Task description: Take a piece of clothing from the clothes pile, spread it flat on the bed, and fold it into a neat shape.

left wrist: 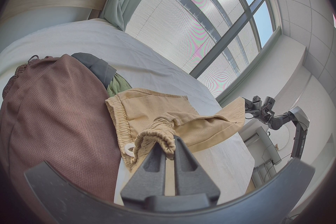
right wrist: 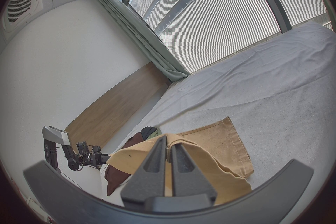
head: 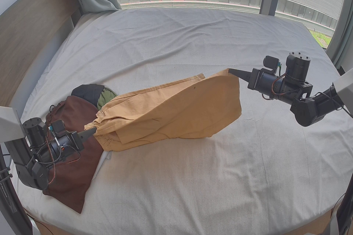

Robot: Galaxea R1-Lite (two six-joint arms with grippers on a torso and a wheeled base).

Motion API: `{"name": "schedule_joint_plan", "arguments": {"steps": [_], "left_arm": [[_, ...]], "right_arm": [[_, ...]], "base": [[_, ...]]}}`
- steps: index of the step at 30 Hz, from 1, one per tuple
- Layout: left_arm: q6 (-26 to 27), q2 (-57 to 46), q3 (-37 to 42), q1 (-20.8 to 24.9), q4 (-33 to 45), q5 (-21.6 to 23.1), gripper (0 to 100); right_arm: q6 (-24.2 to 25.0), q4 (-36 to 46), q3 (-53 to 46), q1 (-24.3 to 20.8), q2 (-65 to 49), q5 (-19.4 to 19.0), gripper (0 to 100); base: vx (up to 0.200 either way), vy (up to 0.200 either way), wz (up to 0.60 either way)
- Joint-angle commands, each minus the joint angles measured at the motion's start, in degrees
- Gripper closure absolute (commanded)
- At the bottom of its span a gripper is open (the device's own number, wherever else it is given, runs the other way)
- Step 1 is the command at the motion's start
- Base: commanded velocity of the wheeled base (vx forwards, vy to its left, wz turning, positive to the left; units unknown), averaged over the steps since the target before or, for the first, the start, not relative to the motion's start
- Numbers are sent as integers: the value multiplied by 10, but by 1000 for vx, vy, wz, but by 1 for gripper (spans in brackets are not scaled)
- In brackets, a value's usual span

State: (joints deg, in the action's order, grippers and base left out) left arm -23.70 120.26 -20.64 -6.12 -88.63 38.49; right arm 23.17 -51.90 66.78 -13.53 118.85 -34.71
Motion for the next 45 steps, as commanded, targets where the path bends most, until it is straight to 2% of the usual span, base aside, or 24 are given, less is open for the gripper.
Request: {"name": "schedule_joint_plan", "arguments": {"steps": [1,10,24,31,39,45], "left_arm": [[-1,5,-8,-2,-1,-2,100],[-12,5,-18,-2,-1,-17,100],[-29,17,-39,0,0,-19,100],[-63,30,-59,4,0,-41,100],[-77,73,-98,21,0,-95,100],[-100,102,-128,23,-1,-102,100]], "right_arm": [[0,18,41,0,27,0,100],[0,64,123,-1,53,-3,100],[1,86,177,0,91,-3,100],[3,87,197,0,113,-2,100],[13,96,240,2,149,-1,100],[13,98,273,6,182,0,100]], "base": [[0,0,0],[0,0,0],[0,0,0],[0,0,0],[0,0,0],[0,0,0]]}}
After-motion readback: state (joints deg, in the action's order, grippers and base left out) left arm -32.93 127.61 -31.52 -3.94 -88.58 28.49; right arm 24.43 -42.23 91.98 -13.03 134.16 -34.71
